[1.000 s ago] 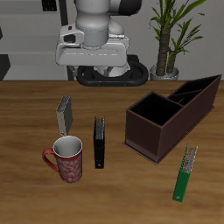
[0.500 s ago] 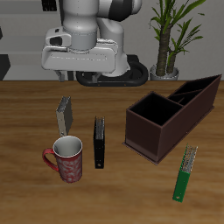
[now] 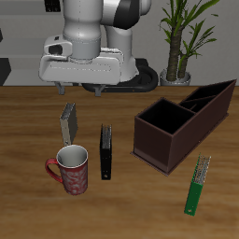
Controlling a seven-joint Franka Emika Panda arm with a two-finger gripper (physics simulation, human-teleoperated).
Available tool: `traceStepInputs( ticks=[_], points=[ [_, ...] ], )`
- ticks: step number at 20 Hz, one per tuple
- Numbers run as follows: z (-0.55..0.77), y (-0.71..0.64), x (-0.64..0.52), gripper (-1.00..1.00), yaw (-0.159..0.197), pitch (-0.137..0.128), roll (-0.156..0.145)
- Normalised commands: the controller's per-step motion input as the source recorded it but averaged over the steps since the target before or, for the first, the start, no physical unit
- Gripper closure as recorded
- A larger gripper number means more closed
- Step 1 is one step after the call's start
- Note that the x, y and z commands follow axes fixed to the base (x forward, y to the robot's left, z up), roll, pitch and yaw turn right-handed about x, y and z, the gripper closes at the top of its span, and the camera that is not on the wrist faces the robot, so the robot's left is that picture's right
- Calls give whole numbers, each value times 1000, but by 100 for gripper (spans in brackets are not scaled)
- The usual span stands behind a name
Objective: Place the red mug into the left desk caddy's right compartment and place the green book into the left desk caddy's back compartment
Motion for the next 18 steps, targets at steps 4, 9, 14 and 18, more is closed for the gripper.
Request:
traceStepInputs(
  ticks=[4, 9, 14, 18],
  points=[
    [-28, -62, 236, -100, -13, -14, 1],
    [-47, 13, 217, -100, 15, -15, 12],
    [-108, 58, 219, -100, -4, -15, 49],
    [-202, 93, 221, -100, -18, -1, 35]
  ],
)
